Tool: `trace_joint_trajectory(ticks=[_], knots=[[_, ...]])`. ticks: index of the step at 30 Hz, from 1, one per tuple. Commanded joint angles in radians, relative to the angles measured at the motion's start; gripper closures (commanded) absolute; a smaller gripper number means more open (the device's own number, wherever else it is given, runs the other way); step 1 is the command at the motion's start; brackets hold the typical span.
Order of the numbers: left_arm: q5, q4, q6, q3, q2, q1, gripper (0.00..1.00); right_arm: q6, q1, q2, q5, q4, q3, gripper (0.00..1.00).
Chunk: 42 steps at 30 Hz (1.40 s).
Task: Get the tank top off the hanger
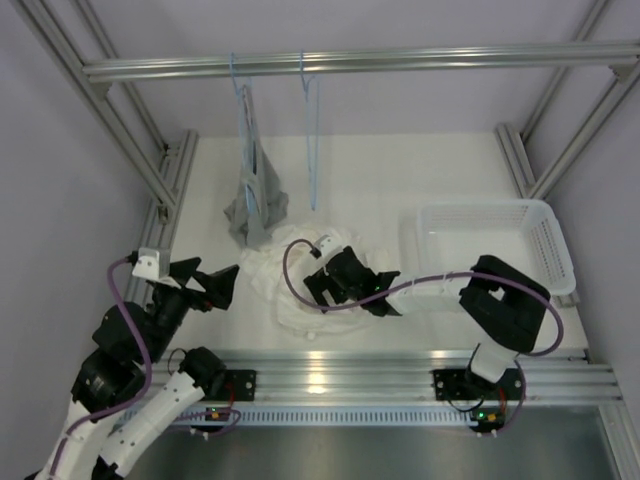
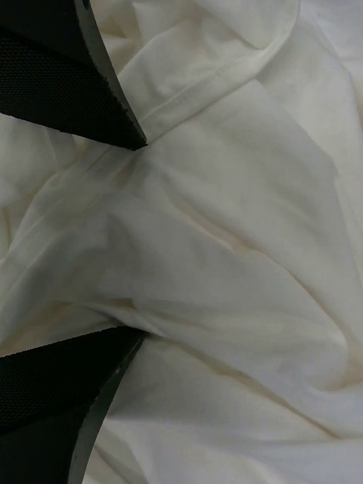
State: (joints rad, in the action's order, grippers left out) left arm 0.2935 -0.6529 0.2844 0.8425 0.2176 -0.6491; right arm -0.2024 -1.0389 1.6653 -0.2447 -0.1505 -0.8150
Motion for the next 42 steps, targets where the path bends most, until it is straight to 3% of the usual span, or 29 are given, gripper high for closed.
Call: trace_joint_trajectory(ticks=[1, 4, 6, 7, 8, 9, 10, 13, 18, 23, 32, 42], knots=[[0.009, 0.055, -0.016, -0.005, -0.012, 0.0, 0.01, -0.043, -0.039, 0.057, 0.077, -0.069, -0.044, 0.01], [0.006, 0.055, -0.017, -0.008, -0.017, -0.001, 0.01, -0.043, -0.099, 0.138, -0.028, 0.041, -0.108, 0.08], [0.004, 0.056, -0.019, -0.008, -0.018, -0.001, 0.01, -0.087, -0.113, 0.163, -0.07, 0.074, -0.119, 0.33], [0.007, 0.056, -0.017, -0.008, -0.018, 0.0, 0.01, -0.103, -0.113, 0.162, -0.064, 0.066, -0.095, 0.52], [0.009, 0.055, -0.019, -0.008, -0.02, 0.0, 0.01, -0.107, -0.112, 0.151, -0.042, 0.033, -0.078, 0.61], [0.007, 0.055, -0.019, -0.008, -0.023, 0.0, 0.01, -0.123, -0.115, 0.139, -0.028, 0.02, -0.063, 0.93], [0.007, 0.055, -0.019, -0.01, -0.023, -0.001, 0.01, -0.135, -0.118, 0.125, -0.028, 0.017, -0.037, 1.0], [0.015, 0.055, -0.019, -0.011, -0.035, 0.0, 0.01, -0.153, -0.159, -0.008, -0.086, 0.02, 0.014, 1.0], [0.029, 0.056, -0.019, -0.013, -0.044, -0.001, 0.01, -0.175, -0.184, -0.416, -0.183, 0.135, 0.011, 1.0], [0.048, 0.055, -0.016, -0.014, -0.053, 0.0, 0.01, -0.115, -0.083, -0.622, -0.258, 0.331, -0.143, 1.0], [0.087, 0.053, -0.01, -0.02, -0.089, 0.0, 0.01, 0.036, 0.002, -0.714, -0.47, 0.63, -0.565, 1.0], [0.093, 0.05, -0.007, -0.02, -0.099, 0.0, 0.01, 0.193, 0.019, -0.63, -0.658, 0.821, -0.96, 1.0]])
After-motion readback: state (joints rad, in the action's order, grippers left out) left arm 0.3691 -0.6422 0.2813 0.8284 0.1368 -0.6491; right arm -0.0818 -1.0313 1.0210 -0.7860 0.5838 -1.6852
